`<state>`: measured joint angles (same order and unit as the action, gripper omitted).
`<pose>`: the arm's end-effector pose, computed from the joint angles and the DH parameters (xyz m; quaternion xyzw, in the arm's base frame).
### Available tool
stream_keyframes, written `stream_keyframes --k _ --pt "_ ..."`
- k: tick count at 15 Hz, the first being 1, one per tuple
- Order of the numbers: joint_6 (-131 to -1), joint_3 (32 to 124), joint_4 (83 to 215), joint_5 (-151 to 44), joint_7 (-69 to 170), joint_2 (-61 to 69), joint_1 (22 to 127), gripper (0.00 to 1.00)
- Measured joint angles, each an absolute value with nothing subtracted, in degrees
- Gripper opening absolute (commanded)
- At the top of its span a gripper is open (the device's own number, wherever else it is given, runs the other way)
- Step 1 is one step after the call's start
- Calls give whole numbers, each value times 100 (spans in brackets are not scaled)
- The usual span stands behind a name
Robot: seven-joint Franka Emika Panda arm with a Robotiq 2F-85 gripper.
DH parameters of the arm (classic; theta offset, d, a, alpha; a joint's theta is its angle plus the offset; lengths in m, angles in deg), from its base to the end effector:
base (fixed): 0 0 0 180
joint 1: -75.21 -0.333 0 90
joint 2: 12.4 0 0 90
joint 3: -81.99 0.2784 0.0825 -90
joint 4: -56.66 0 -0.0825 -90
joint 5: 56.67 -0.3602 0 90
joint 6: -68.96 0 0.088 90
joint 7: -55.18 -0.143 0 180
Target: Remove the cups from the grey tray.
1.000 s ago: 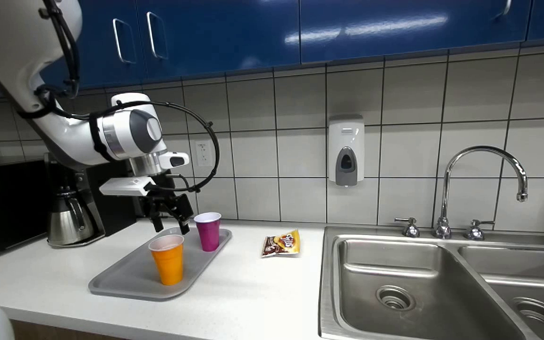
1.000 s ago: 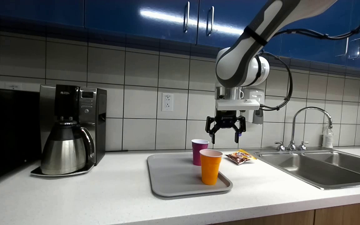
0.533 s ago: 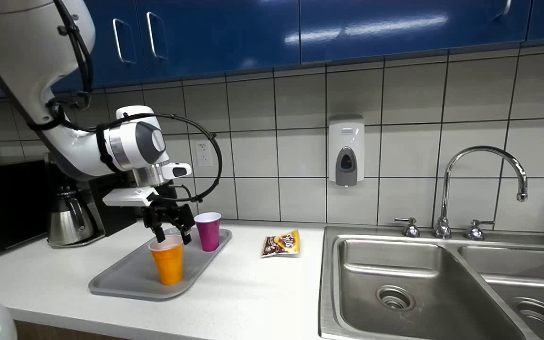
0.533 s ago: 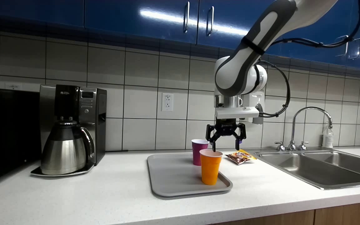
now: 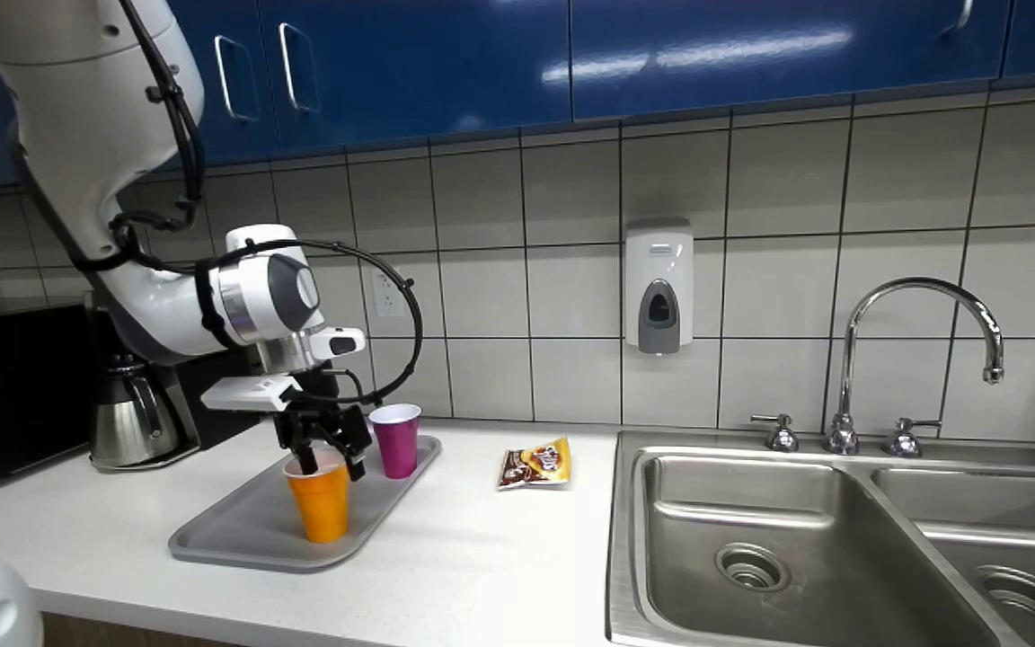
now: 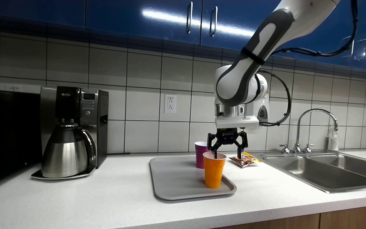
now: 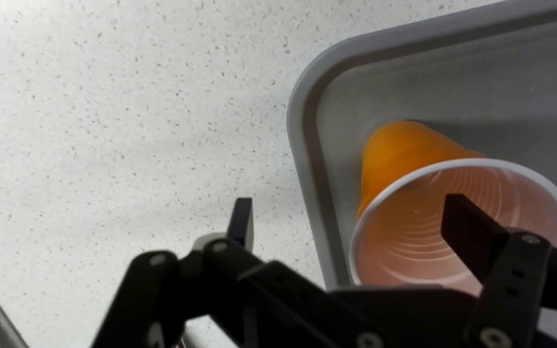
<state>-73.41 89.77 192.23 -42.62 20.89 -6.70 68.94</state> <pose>0.4768 0.1160 0.2319 0.9943 -0.0803 0.0379 0.0586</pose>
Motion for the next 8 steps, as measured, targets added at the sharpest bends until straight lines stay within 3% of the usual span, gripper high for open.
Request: stream_keyframes --k 3,4,5,8 --pt "-7415 8868 19148 -4155 1896 -502 6812 100" --pt "-7436 8831 19124 -4130 1840 -449 6784 75" --pt "-7455 8794 19102 -4114 1788 -404 6755 74" --pt "-7521 8705 19046 -4090 1662 -303 6675 49"
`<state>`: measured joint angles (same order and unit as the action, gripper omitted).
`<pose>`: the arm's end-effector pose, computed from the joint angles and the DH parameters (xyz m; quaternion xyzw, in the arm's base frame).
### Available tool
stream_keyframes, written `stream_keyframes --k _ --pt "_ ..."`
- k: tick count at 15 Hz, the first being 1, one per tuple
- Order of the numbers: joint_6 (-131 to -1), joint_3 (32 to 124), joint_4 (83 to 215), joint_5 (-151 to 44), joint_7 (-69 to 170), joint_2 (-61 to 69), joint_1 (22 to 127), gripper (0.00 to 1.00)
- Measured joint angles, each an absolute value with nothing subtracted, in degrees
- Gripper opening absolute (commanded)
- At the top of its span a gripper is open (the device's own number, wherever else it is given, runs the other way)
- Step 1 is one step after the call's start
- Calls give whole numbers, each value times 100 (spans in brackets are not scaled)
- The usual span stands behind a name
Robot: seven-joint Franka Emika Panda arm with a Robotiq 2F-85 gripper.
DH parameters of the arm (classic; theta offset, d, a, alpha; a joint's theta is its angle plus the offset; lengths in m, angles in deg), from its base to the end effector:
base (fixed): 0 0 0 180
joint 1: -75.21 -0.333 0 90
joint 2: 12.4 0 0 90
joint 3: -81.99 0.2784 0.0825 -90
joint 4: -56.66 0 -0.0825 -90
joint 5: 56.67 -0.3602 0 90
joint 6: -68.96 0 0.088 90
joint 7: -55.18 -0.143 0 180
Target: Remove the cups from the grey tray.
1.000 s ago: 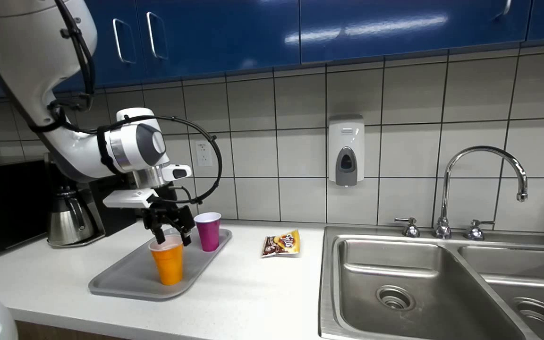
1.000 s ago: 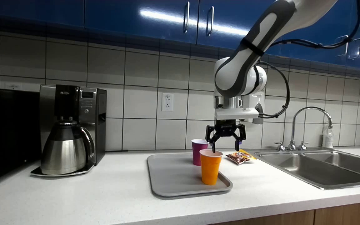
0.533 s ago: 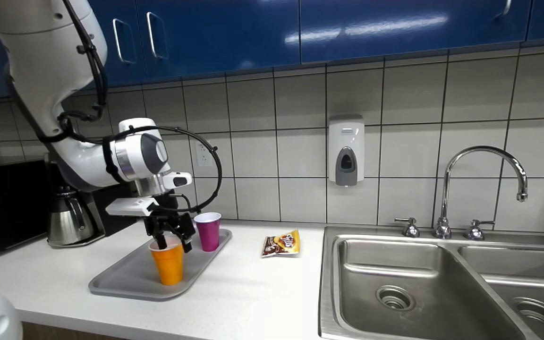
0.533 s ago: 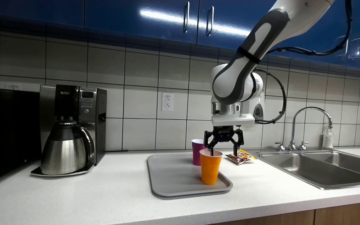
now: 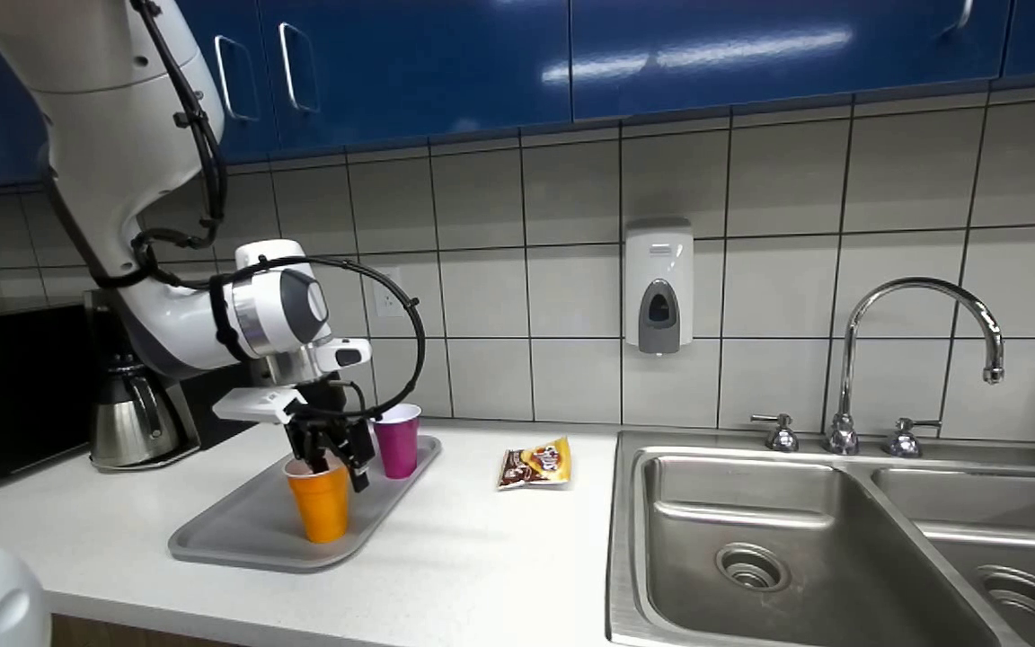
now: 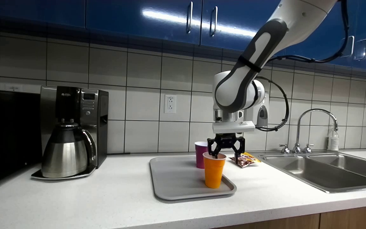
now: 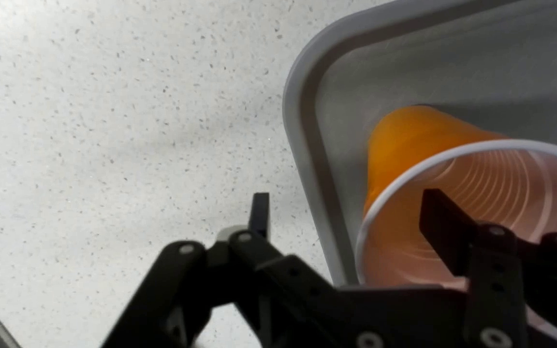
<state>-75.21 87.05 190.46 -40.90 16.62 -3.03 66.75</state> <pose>0.4863 0.1146 0.2145 0.9914 -0.1076 0.0413 0.0624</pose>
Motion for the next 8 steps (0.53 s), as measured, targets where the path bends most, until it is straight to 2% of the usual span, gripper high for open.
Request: stream_keyframes --k 6,8 --pt "-7536 8615 18993 -4088 1491 -272 6566 3" --pt "-7536 8592 18983 -4088 1481 -272 6548 0"
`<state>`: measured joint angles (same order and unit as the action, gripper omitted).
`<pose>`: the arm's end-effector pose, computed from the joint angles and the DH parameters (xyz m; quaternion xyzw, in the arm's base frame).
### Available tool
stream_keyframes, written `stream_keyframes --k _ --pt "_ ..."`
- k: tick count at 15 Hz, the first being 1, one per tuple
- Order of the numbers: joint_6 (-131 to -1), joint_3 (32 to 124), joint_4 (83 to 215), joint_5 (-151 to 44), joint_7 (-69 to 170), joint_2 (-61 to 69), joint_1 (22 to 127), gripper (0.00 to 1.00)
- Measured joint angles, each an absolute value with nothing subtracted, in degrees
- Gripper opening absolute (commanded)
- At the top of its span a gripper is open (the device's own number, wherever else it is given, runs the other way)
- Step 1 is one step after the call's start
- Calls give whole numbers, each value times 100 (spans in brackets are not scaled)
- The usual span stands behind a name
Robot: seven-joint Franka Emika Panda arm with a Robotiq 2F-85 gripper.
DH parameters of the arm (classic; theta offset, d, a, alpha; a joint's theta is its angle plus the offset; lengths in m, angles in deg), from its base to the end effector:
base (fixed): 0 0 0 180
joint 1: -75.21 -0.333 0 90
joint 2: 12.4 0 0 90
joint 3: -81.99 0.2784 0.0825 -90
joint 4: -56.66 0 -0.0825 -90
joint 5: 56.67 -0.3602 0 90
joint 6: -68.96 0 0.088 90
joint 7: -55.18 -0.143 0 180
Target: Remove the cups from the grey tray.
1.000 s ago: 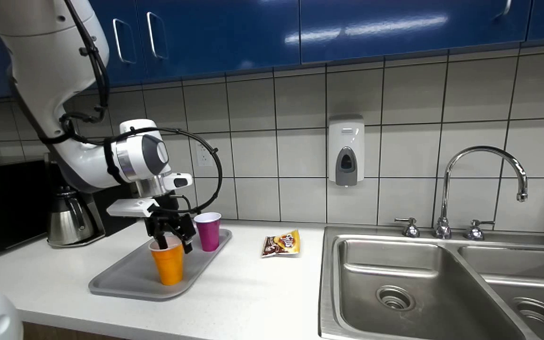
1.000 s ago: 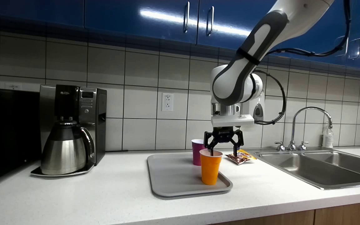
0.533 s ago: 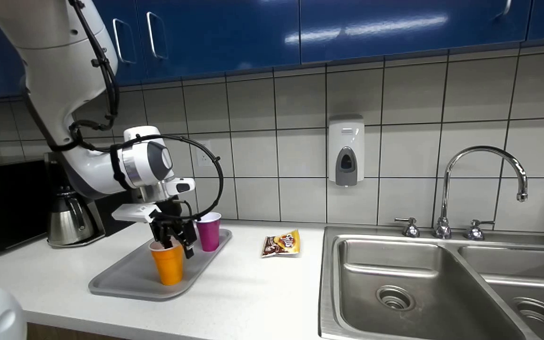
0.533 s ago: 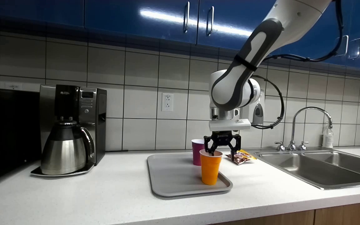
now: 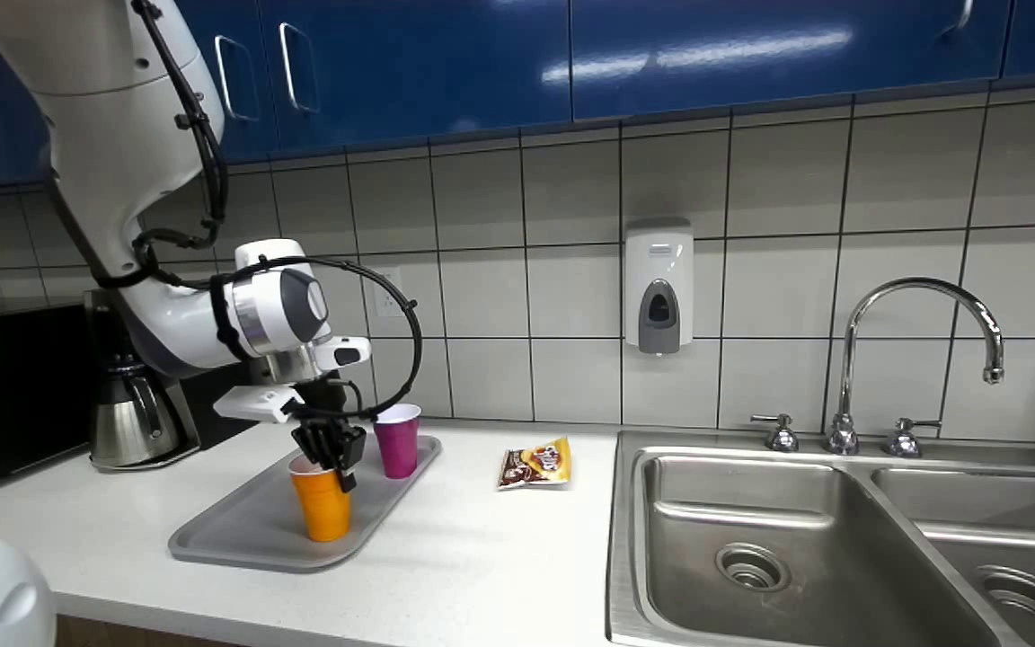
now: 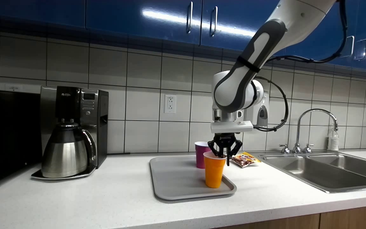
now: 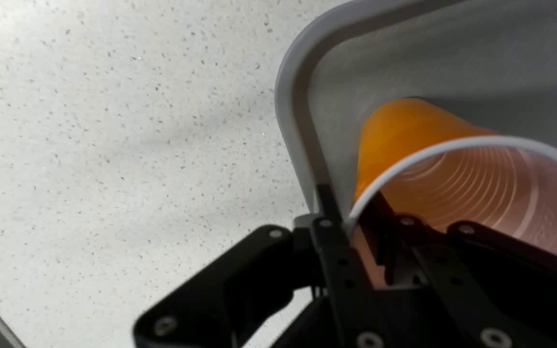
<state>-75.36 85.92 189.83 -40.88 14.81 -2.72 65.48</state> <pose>0.4898 0.1166 0.2160 0.9895 -0.1219 0.0465 0.0615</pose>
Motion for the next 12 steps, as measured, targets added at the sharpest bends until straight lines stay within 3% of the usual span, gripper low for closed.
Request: stream_keyframes --k 12 --pt "-7540 8528 19020 -4088 1477 -798 6542 1"
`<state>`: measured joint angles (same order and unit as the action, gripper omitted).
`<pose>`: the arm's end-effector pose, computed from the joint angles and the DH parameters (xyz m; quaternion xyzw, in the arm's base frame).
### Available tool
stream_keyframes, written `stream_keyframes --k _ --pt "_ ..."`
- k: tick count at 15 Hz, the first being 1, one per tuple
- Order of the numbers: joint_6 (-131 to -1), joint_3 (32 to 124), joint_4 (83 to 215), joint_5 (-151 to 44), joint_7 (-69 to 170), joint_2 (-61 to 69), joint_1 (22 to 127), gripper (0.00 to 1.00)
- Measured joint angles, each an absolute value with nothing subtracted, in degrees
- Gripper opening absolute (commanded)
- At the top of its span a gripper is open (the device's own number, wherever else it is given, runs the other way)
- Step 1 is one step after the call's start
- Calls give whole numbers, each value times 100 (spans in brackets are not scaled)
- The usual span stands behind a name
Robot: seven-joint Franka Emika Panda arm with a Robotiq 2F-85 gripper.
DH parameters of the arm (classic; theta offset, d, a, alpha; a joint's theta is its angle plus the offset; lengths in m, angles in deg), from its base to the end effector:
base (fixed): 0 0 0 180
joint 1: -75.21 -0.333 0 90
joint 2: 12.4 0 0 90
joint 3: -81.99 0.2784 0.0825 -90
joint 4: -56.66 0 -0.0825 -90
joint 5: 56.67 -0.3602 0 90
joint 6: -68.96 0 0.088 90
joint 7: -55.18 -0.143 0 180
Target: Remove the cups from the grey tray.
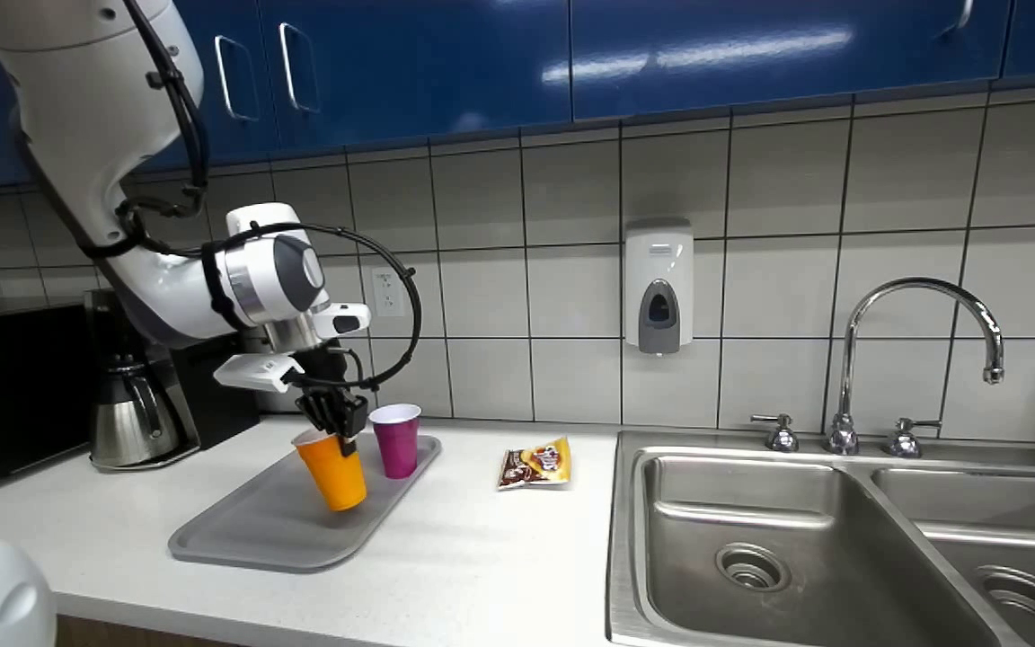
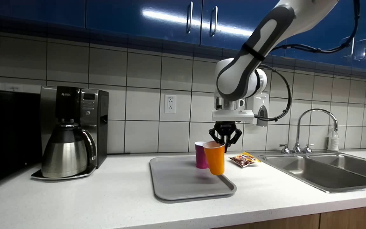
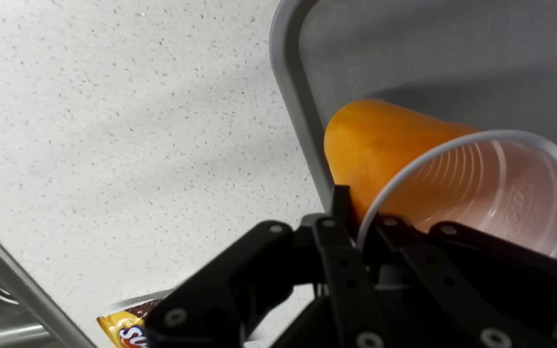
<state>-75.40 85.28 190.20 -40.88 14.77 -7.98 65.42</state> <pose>0.4974 0.1125 0.2600 0.9864 -0.1299 0.0874 0.0500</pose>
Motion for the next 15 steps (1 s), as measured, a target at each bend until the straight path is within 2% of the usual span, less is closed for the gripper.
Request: stream_keyframes --k 15 --pt "-7531 8305 19746 -4088 1477 -1506 7217 1"
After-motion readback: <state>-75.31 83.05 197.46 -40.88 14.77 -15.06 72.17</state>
